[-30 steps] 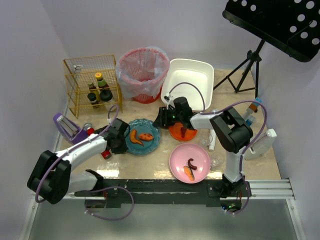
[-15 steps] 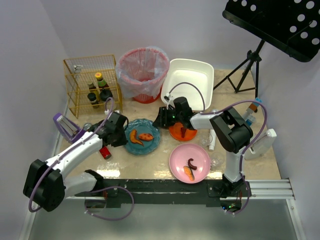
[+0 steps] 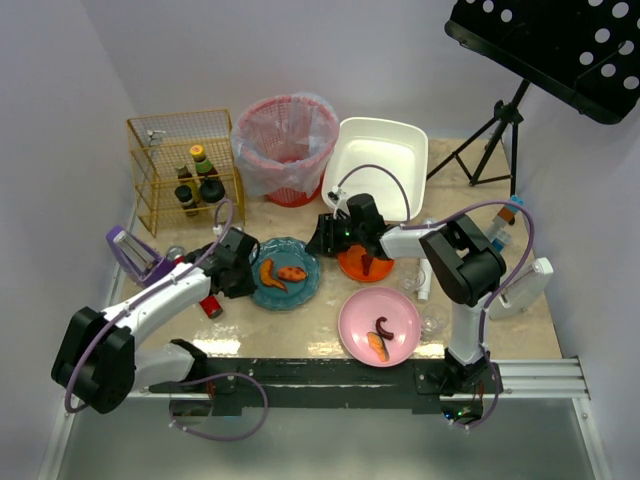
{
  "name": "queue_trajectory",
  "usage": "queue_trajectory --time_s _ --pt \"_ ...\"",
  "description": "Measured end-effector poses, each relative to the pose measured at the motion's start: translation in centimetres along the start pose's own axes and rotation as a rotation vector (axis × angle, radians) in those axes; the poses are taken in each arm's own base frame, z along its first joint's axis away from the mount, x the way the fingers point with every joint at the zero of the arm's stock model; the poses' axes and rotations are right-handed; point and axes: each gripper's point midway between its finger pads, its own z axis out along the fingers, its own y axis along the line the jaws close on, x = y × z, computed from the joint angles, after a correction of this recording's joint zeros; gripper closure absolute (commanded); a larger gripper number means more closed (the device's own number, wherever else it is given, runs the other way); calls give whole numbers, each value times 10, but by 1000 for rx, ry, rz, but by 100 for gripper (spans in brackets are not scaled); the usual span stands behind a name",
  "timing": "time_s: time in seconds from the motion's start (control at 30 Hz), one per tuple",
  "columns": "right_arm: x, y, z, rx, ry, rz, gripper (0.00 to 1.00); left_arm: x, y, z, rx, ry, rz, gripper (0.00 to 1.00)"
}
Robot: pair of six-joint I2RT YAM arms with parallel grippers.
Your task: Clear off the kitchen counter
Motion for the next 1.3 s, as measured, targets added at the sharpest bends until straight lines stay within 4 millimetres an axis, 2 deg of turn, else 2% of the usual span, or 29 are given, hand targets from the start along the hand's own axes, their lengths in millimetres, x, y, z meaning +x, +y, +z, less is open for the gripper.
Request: queue_trajectory --time_s 0.1,0.3,0.33,0.37,0.47,0.7,0.97,1.3 --pt "0 0 0 0 0 0 44 10 4 8 -6 28 4 81" --pt "-1 0 0 3 1 -3 42 8 1 12 5 15 0 81" --pt "-1 0 0 3 1 -5 40 7 1 13 7 10 0 81" --pt "-1 0 0 3 1 -6 33 6 0 14 10 4 -1 81" --pt "-3 3 0 -7 -2 -11 27 2 -2 18 18 -18 -5 81" --pt "-4 5 0 -21 -4 -31 30 -11 -10 22 46 -69 -17 81" --pt "-3 4 -3 -11 6 -61 30 -13 -12 23 55 -78 -19 81" --pt "15 6 -36 41 67 -63 30 -13 -12 23 55 -78 -19 81"
